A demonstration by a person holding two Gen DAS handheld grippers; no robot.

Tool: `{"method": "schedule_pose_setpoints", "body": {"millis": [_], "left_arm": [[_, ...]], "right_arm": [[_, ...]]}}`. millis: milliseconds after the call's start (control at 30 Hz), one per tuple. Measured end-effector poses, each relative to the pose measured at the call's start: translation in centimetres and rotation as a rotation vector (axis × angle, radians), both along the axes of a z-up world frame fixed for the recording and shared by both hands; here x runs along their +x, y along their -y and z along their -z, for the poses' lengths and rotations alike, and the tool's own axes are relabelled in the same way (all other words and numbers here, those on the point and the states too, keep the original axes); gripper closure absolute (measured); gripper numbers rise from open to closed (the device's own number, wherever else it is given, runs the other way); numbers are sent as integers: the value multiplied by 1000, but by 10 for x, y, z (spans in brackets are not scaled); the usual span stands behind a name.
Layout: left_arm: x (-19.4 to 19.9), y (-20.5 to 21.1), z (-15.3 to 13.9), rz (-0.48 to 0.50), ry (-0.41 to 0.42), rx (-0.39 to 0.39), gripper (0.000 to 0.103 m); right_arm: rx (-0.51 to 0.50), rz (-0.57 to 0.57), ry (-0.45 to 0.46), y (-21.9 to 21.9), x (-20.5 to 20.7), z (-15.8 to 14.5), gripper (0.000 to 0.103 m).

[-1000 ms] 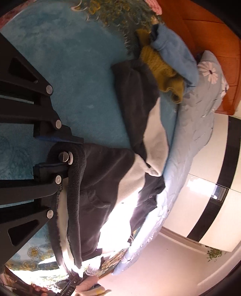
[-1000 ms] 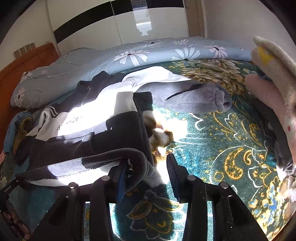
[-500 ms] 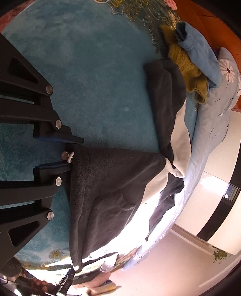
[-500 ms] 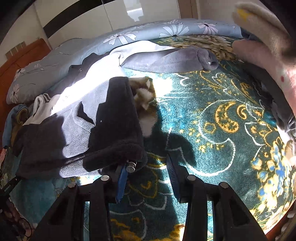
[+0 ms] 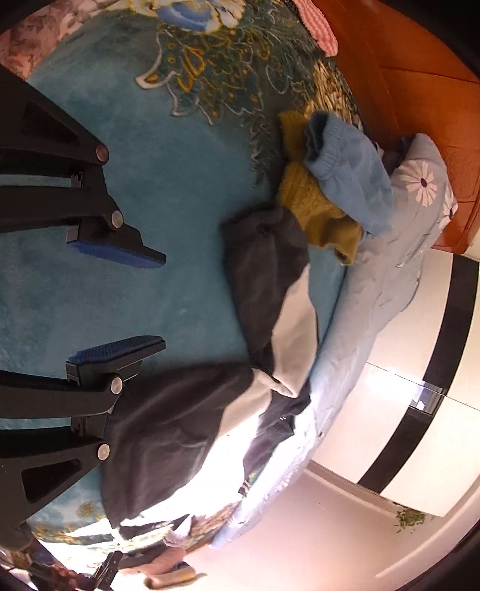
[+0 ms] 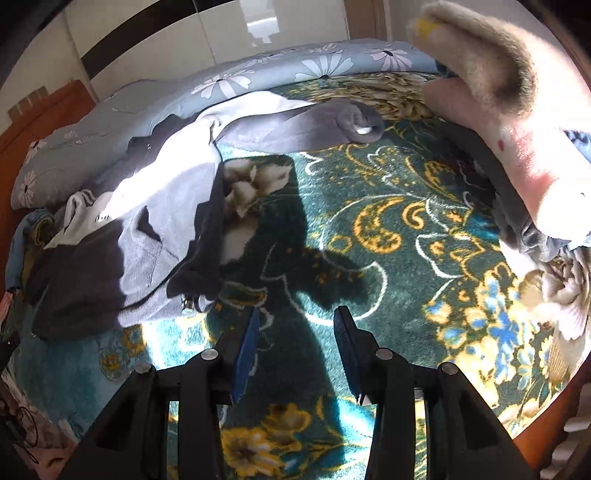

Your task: Fold clothes

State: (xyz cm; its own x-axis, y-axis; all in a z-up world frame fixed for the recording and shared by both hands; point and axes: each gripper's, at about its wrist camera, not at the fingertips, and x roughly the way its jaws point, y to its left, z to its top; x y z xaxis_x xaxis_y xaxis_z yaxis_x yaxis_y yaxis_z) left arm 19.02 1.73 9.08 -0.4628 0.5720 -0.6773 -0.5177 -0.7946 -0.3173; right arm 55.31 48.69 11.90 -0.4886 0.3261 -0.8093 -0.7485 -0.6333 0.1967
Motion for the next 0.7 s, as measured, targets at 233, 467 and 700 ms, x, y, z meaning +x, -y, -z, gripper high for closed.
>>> {"method": "schedule_pose_setpoints", "body": {"millis": [233, 467, 700], "left_arm": [[2, -96, -12, 164, 28, 132, 51], [8, -150, -6, 234, 79, 160, 49], [10, -168, 7, 251, 110, 146, 48]], "right_arm": [[-39, 129, -204, -82, -43, -6, 42], [-210, 389, -421, -148, -58, 18, 36], [-247, 534, -406, -172, -72, 28, 41]]}}
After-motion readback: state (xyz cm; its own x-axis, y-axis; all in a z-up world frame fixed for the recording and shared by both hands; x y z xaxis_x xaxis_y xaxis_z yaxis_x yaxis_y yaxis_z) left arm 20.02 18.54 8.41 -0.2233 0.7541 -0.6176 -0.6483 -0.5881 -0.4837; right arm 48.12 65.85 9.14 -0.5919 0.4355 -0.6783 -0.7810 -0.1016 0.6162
